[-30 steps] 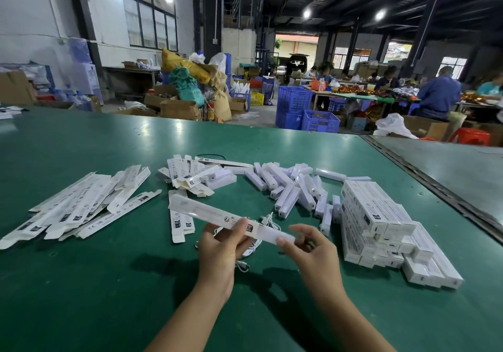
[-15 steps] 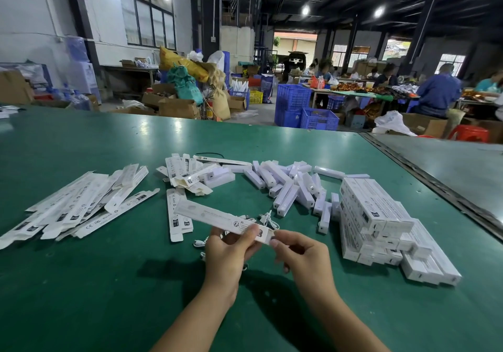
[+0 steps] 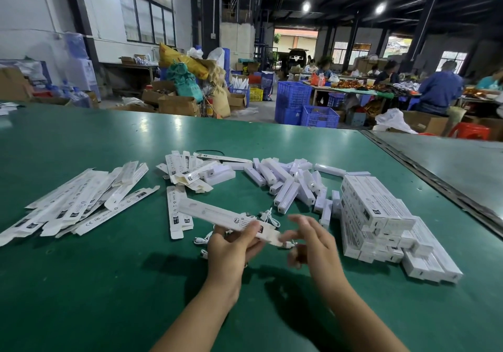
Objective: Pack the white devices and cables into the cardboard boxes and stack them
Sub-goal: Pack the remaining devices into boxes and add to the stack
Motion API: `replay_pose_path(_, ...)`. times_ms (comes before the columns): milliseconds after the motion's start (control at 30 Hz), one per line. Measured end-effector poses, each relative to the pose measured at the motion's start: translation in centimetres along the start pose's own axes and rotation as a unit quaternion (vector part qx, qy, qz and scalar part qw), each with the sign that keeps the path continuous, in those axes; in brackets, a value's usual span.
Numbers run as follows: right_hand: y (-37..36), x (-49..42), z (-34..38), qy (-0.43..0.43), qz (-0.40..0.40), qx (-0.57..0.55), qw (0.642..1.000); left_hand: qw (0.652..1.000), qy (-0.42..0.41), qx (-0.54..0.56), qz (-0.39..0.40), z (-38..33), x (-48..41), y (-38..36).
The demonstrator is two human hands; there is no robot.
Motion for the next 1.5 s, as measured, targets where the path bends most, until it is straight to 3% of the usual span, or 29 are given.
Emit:
replay_pose_path(67, 1.7, -0.5, -0.5, 0.007, -0.059, 0.27, 0.961, 1.0, 0.002, 0.018, -0.019, -0.2, -0.2, 0.3)
replay_pose_path(100, 2.3, -0.7, -1.1, -0.008, -0.039, 0.385, 0.922, 0.999, 0.003, 0.025, -0.023, -0.3, -0.3, 0.4)
replay_pose_path(167, 2.9, -1.0, -2.1, -0.034, 0.027, 0.484, 0.874, 0.999, 0.005, 0.026, -0.025, -0.4, -0.3, 0.6)
replay_pose_path(633, 1.6, -0.5, -1.0, 0.029, 0.044, 0.44, 0.896, 1.0, 0.01, 0.019, -0.016, -0.4, -0.3, 0.6)
replay_pose_path(967, 2.0, -0.9, -0.8, 0.017, 0.109, 0.482, 0.869, 1.0, 0.024, 0.013, -0.012, -0.3, -0.4, 0.8)
replay_pose_path(1333, 2.5, -0.5, -0.2, 0.066, 0.202, 0.474, 0.855, 0.999, 0.035, 0.002, -0.008, -0.1, -0.5, 0.9)
replay_pose_path(1500, 2.2, -0.3, -0.1, 0.056, 0.216, 0.446, 0.867, 0.999, 0.039, 0.0, -0.006, 0.0, -0.6, 1.1)
Point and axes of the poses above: each hand's wrist, its own x-axis away from the middle knuckle, its own y-axis out of the back of the hand, z = x × y, the point moved 2 cm from there along -x, towards the middle knuckle, and after that the axes turned 5 degrees about z, right-handed, at the moved point
